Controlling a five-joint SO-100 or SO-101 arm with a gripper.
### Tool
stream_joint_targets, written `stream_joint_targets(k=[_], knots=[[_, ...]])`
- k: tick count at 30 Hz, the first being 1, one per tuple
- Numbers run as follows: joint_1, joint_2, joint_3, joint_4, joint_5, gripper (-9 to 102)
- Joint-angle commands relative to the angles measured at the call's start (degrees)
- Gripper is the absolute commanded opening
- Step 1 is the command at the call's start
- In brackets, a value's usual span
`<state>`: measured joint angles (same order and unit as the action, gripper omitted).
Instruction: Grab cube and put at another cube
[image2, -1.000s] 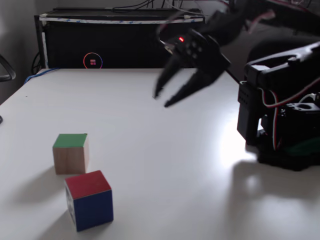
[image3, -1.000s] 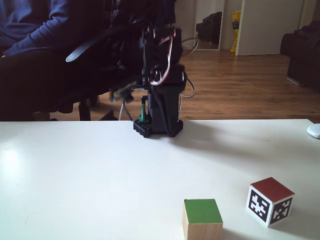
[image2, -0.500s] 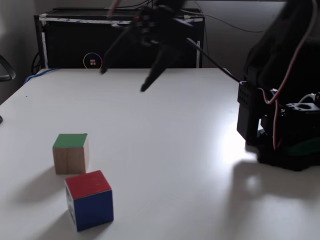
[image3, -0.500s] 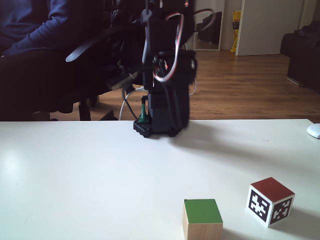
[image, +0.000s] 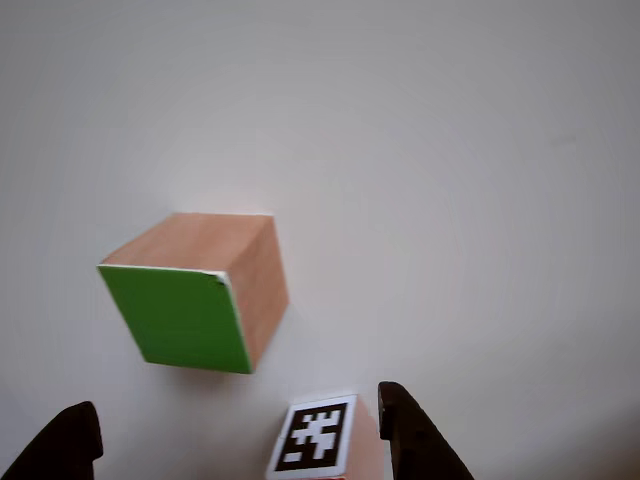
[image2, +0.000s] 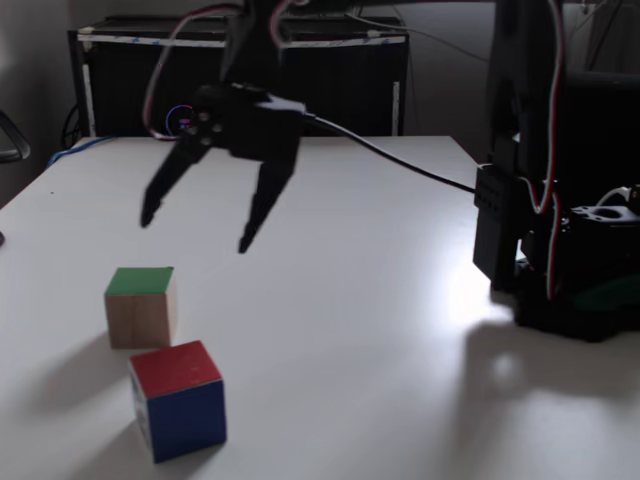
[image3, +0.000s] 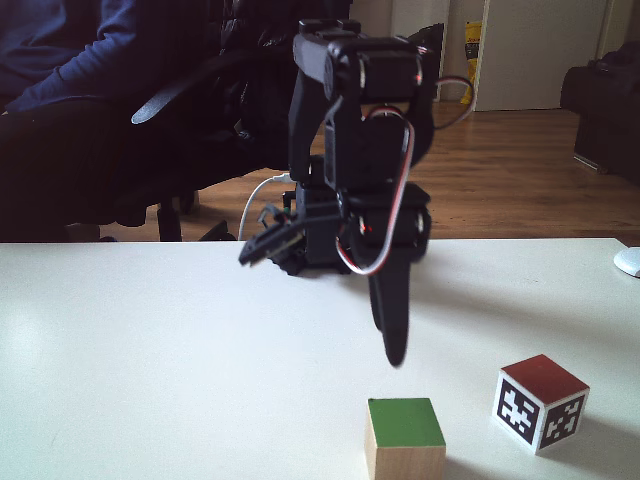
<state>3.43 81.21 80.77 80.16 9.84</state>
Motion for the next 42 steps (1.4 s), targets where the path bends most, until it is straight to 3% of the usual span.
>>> stream_joint_targets(k=[1, 19, 42], knots=[[-0.44, -2.81, -6.86, 0.18, 0.44, 43], [-3.08, -19.86, -22.59, 1.05, 0.26, 41], [0.79, -37.88, -45.0, 9.93, -1.58, 39]])
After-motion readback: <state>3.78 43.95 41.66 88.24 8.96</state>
